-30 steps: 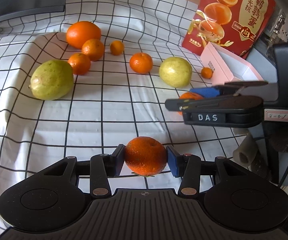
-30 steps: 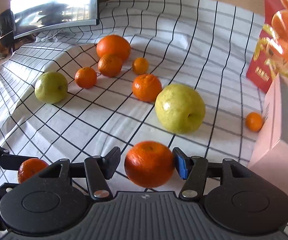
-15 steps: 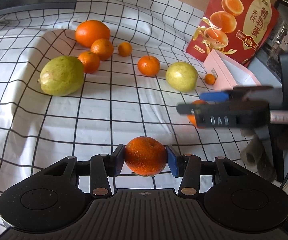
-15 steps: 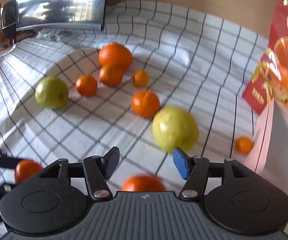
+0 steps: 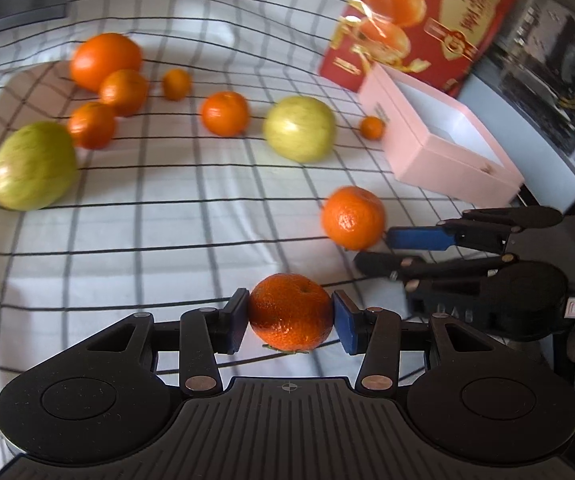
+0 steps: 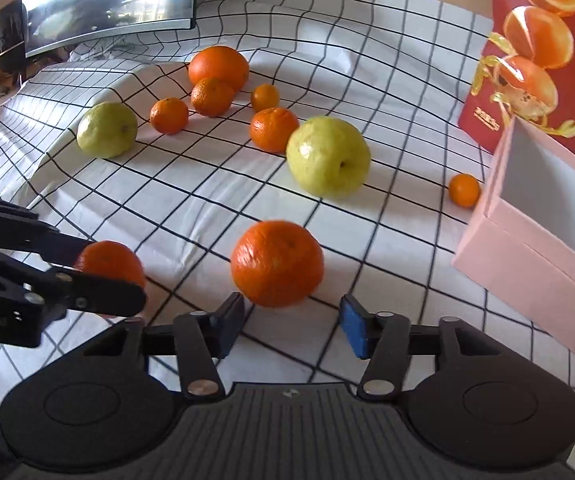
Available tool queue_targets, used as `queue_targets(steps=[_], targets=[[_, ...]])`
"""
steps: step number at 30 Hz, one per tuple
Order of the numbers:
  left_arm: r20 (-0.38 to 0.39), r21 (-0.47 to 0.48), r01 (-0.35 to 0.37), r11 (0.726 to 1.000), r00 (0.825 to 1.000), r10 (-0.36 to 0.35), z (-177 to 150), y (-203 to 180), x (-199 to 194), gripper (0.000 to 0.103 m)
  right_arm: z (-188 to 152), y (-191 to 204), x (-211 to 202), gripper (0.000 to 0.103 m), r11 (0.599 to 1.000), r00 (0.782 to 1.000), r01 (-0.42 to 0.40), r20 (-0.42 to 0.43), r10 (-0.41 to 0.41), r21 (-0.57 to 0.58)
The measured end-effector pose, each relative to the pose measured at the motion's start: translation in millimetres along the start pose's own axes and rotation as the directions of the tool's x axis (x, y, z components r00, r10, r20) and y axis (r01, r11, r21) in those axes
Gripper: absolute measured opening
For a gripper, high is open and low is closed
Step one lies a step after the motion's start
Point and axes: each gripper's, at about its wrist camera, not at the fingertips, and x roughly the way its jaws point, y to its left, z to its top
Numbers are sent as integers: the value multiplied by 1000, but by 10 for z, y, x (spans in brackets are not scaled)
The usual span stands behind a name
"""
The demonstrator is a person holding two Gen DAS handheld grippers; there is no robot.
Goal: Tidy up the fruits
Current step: 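Lift the orange with the left tool while the right tool grasps another orange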
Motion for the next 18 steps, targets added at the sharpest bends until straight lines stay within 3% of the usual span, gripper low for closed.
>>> queue_targets(steps=[2, 3, 10, 16, 18], targets=[[-11, 26, 15, 1000, 1000, -15, 25, -85, 47, 50, -17, -89, -64, 19, 999, 1000, 17, -2, -17, 30], [-15, 38, 23, 999, 1000, -22, 42, -134, 73, 50, -25, -150, -108, 17, 999, 1000, 26, 6, -26, 47], [-30, 90, 64, 994, 998, -61, 159, -452, 265, 50, -166, -682, -346, 16, 983, 995, 90, 28, -95, 159], [-12, 105, 50, 993, 999, -49, 175, -515, 198, 50, -359, -838, -415, 17, 967, 994, 75, 55, -91, 243], [-7, 85, 35, 996, 999, -35, 164, -482, 191, 50, -380, -848, -486, 22, 966, 994, 50, 83, -74, 255]])
